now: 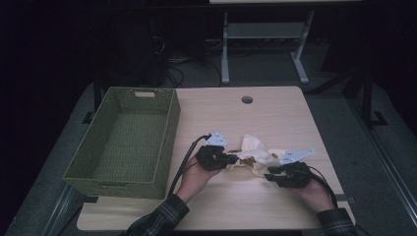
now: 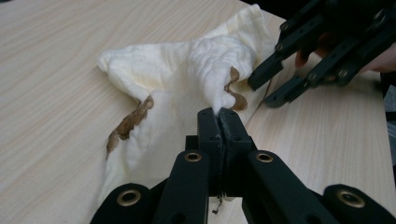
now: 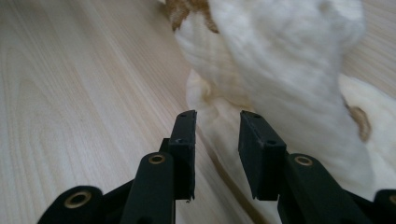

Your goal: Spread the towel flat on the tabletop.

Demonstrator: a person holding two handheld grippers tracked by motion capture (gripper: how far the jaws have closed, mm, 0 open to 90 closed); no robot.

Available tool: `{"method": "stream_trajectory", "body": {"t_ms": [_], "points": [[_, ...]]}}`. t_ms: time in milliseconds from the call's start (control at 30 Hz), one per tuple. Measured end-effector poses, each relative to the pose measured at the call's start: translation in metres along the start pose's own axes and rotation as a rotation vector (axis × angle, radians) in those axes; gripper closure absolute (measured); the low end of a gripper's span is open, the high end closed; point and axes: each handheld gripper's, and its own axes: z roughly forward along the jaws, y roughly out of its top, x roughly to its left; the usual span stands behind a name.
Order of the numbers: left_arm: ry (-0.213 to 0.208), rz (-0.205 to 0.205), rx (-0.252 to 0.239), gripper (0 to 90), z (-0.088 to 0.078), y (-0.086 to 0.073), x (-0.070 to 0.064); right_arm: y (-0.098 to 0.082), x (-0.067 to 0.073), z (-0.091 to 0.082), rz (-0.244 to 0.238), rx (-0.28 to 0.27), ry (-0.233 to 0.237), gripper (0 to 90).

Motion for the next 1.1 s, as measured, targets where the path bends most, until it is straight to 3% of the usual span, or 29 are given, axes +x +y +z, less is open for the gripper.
{"method": "stream_trajectory", "body": {"t_ms": [167,333,600,767,867,967,1067,1100], "points": [[-0.003,0.007,-0.001,88.4,-0.003,0.002,0.000,0.003,0.002,0.012,-0.032,0.029,-0.012,71.3],[0.006,0.007,-0.008,88.4,-0.007,0.004,0.001,0.003,0.002,0.014,-0.043,0.037,-0.013,87.7],[0.062,-0.030,-0.036,88.4,-0.021,0.003,0.017,-0.001,0.011,0.005,-0.066,0.058,0.157,88.8],[0.092,-0.044,-0.027,88.3,-0.024,0.001,0.027,-0.002,0.015,-0.003,-0.094,0.032,0.232,88.9],[0.099,-0.045,-0.014,88.0,-0.020,0.000,0.029,-0.002,0.014,-0.005,-0.081,0.025,0.205,88.9],[0.104,-0.050,0.030,87.7,-0.005,-0.003,0.038,-0.003,0.002,-0.005,-0.054,0.017,0.106,88.9],[0.118,-0.039,0.059,87.6,0.007,-0.007,0.045,-0.005,-0.006,-0.003,-0.029,0.033,0.042,88.9],[0.121,-0.055,0.057,87.6,0.011,-0.007,0.046,-0.005,-0.008,-0.002,-0.023,0.038,0.026,88.9]]}}
